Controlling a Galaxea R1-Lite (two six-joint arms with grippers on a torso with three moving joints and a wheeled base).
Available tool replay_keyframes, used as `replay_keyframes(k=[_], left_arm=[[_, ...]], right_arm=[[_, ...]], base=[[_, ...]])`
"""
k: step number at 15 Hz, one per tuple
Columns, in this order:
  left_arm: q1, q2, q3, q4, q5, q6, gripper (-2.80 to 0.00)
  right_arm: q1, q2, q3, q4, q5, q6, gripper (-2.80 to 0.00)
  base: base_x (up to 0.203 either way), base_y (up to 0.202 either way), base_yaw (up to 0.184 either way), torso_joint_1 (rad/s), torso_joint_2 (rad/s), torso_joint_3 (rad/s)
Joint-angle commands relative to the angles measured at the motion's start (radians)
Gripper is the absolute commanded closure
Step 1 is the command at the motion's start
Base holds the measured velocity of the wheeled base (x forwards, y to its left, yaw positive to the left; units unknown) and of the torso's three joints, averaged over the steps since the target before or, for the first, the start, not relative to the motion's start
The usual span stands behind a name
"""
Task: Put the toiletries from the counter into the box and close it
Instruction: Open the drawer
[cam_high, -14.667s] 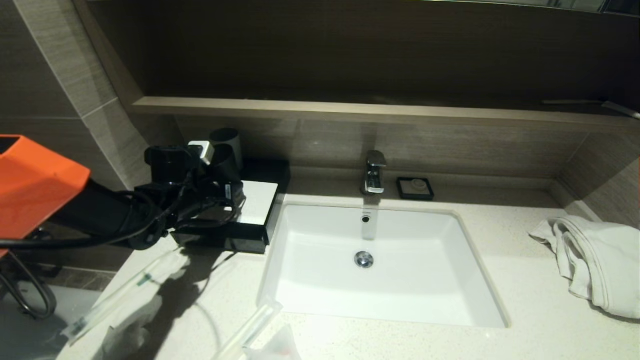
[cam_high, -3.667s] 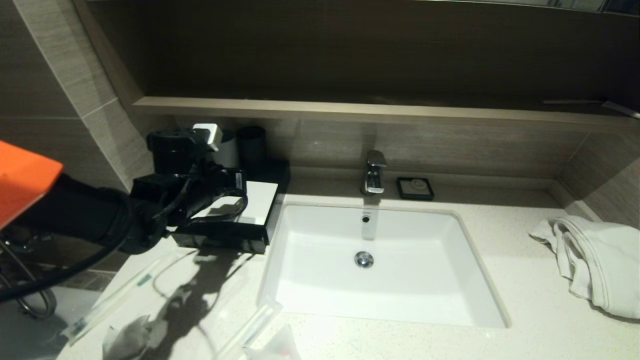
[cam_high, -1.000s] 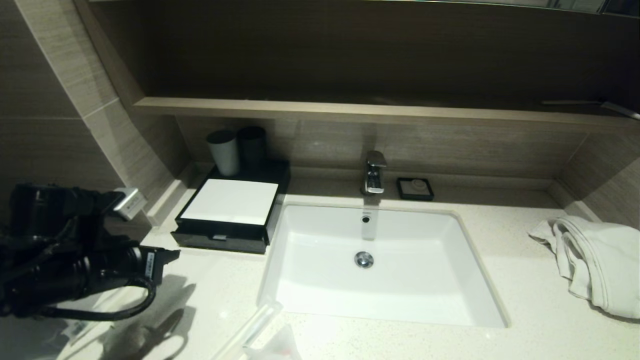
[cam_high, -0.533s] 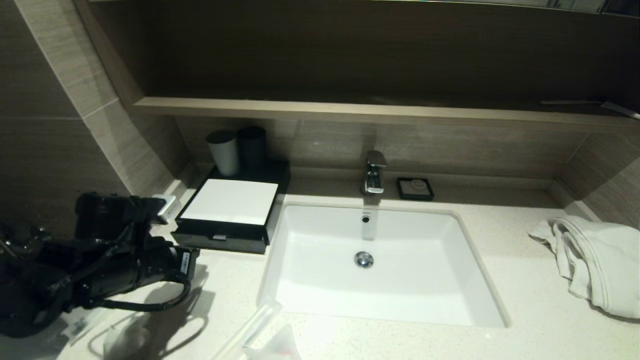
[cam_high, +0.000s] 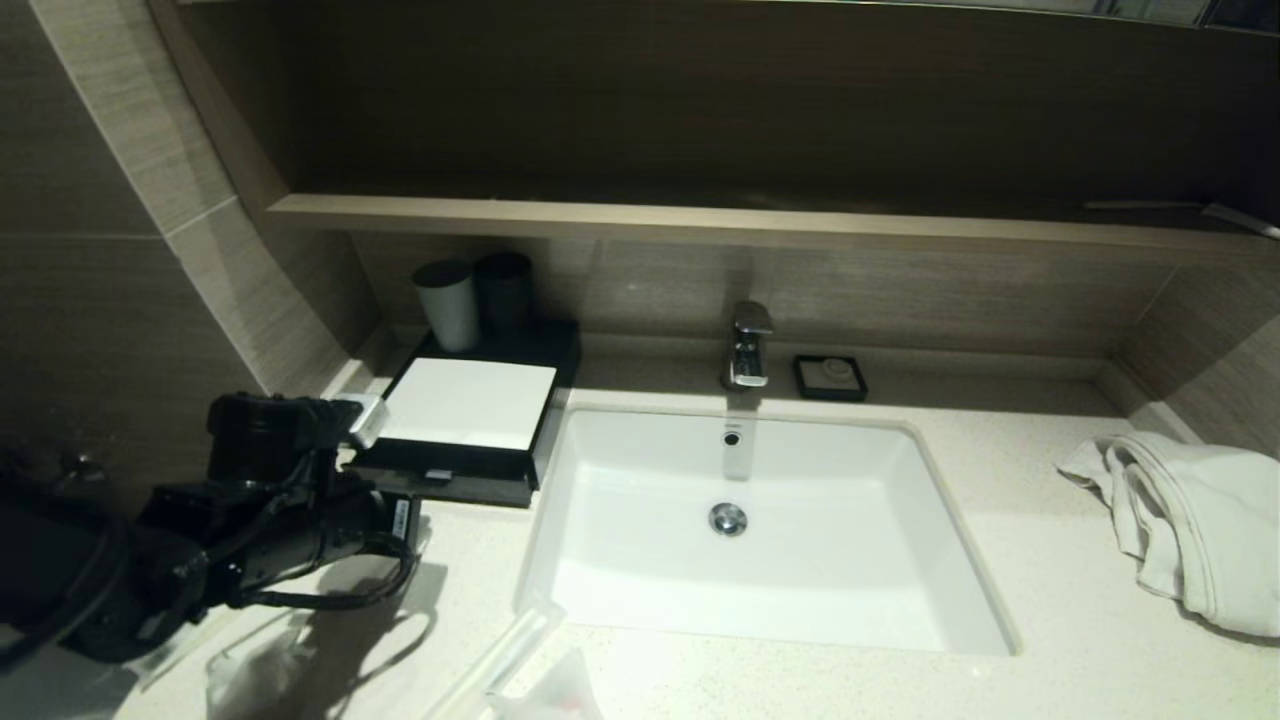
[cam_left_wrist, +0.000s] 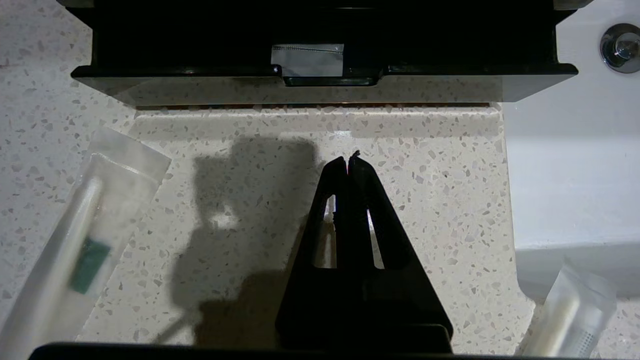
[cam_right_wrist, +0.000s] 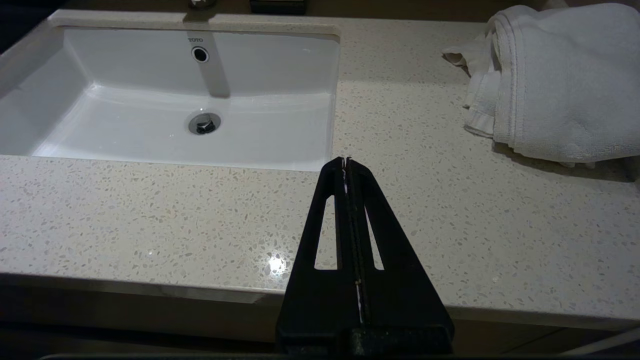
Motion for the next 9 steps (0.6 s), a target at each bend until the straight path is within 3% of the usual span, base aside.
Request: replay_keyframes(k=[1,9], left_arm=[[0.000,0.027,-0.002,-0.006,0.000,-0.001,0.00],[0.000,0.098,-0.005,-0.116,0.020,-0.004,0.00]], right_arm=[[0.000,0.000,0.000,0.000,0.001,0.000,0.00],[0.000,0.000,0.000,0.000,0.001,0.000,0.00]], base=[[0.000,0.000,0.000,0.000,0.00,0.000],[0.000,0.000,0.000,0.000,0.00,0.000]])
